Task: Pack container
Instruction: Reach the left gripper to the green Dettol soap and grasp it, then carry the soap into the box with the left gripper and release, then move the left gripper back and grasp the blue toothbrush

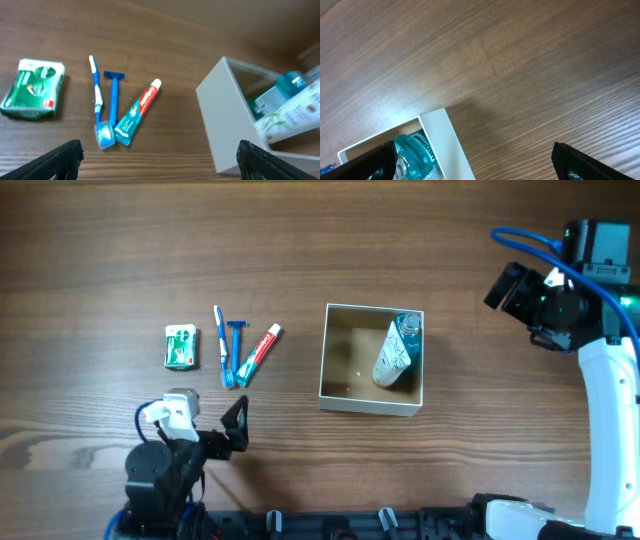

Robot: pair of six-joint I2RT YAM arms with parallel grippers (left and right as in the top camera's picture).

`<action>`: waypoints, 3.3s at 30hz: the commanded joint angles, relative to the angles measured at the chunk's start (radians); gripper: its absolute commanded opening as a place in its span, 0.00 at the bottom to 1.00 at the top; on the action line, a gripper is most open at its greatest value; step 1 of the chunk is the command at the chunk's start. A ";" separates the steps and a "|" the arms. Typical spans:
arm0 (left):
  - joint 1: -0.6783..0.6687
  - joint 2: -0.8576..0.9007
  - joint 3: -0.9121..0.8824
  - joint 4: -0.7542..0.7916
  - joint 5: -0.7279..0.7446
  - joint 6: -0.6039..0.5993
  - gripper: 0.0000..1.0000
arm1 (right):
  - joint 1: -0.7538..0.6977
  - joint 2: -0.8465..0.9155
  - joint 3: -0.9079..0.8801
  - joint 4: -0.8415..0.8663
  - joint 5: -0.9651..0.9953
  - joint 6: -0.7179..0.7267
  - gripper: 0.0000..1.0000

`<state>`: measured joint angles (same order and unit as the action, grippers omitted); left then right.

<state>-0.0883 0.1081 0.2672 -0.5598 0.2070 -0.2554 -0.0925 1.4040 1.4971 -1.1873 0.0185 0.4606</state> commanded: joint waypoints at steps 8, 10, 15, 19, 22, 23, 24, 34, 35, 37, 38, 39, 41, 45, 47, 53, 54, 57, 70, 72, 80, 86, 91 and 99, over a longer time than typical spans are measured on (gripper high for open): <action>0.192 1.234 1.017 -0.417 -0.088 0.174 1.00 | -0.003 0.006 0.002 0.002 -0.016 0.013 1.00; 0.233 1.373 1.116 -0.489 -0.093 0.174 1.00 | -0.003 0.006 0.002 0.001 -0.017 0.013 1.00; 0.251 1.641 1.125 -0.494 -0.084 0.360 1.00 | -0.003 0.006 0.002 0.002 -0.017 0.013 1.00; 0.250 1.804 1.125 -0.443 -0.184 0.361 0.98 | -0.003 0.006 0.002 0.002 -0.017 0.013 1.00; 0.250 1.876 1.125 -0.397 -0.183 0.360 0.88 | -0.003 0.006 0.002 0.002 -0.016 0.013 1.00; 0.250 1.896 1.125 -0.386 -0.183 0.360 0.84 | -0.003 0.006 0.002 0.002 -0.016 0.013 1.00; 0.249 1.921 1.125 -0.374 -0.183 0.360 0.81 | -0.003 0.006 0.002 0.002 -0.017 0.013 1.00; 0.249 1.956 1.126 -0.391 -0.171 0.352 0.36 | -0.003 0.006 0.002 0.001 -0.017 0.013 1.00; 0.249 1.954 1.131 -0.407 -0.170 0.351 0.34 | -0.003 0.006 0.002 0.001 -0.016 0.013 1.00; 0.247 1.944 1.168 -0.471 -0.133 0.343 0.28 | -0.003 0.006 0.002 0.002 -0.017 0.013 1.00; 0.243 1.935 1.200 -0.507 -0.119 0.317 0.27 | -0.003 0.006 0.002 0.001 -0.017 0.013 1.00; 0.232 1.923 1.253 -0.561 -0.101 0.296 0.27 | -0.003 0.006 0.002 0.001 -0.017 0.013 1.00; 0.182 1.879 1.384 -0.683 -0.018 0.288 0.27 | -0.003 0.006 0.002 0.001 -0.017 0.013 1.00; 0.023 1.770 1.476 -0.719 0.123 0.265 0.29 | -0.003 0.006 0.002 0.001 -0.017 0.013 0.99; -0.084 1.725 1.476 -0.698 0.130 0.203 0.28 | -0.003 0.006 0.002 0.002 -0.016 0.013 1.00; -0.422 1.724 1.464 -0.514 0.051 0.069 0.30 | -0.003 0.006 0.002 0.002 -0.016 0.013 1.00; -0.476 1.740 1.464 -0.483 -0.044 0.008 0.33 | -0.003 0.006 0.002 0.002 -0.017 0.013 1.00; -0.539 1.783 1.464 -0.444 -0.071 -0.021 0.35 | -0.003 0.006 0.002 0.002 -0.017 0.013 1.00; -0.471 1.717 1.527 -0.617 -0.063 -0.036 0.66 | -0.003 0.006 0.002 0.002 -0.017 0.013 1.00; -0.410 1.660 1.527 -0.700 -0.182 -0.037 0.69 | -0.003 0.006 0.002 0.002 -0.017 0.013 1.00; 0.010 1.742 1.289 -0.682 -0.261 0.000 0.73 | -0.003 0.006 0.002 0.002 -0.017 0.013 1.00; 0.074 1.853 1.209 -0.475 -0.170 0.117 0.65 | -0.003 0.006 0.002 0.002 -0.017 0.013 1.00; 0.073 1.967 1.206 -0.455 -0.174 0.116 0.58 | -0.003 0.006 0.002 0.001 -0.017 0.013 1.00; 0.073 2.042 1.206 -0.455 -0.171 0.117 0.19 | -0.003 0.006 0.002 0.002 -0.016 0.013 1.00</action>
<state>-0.0135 2.1155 1.4784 -1.0019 0.0162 -0.1467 -0.0925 1.4082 1.4948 -1.1885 0.0032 0.4606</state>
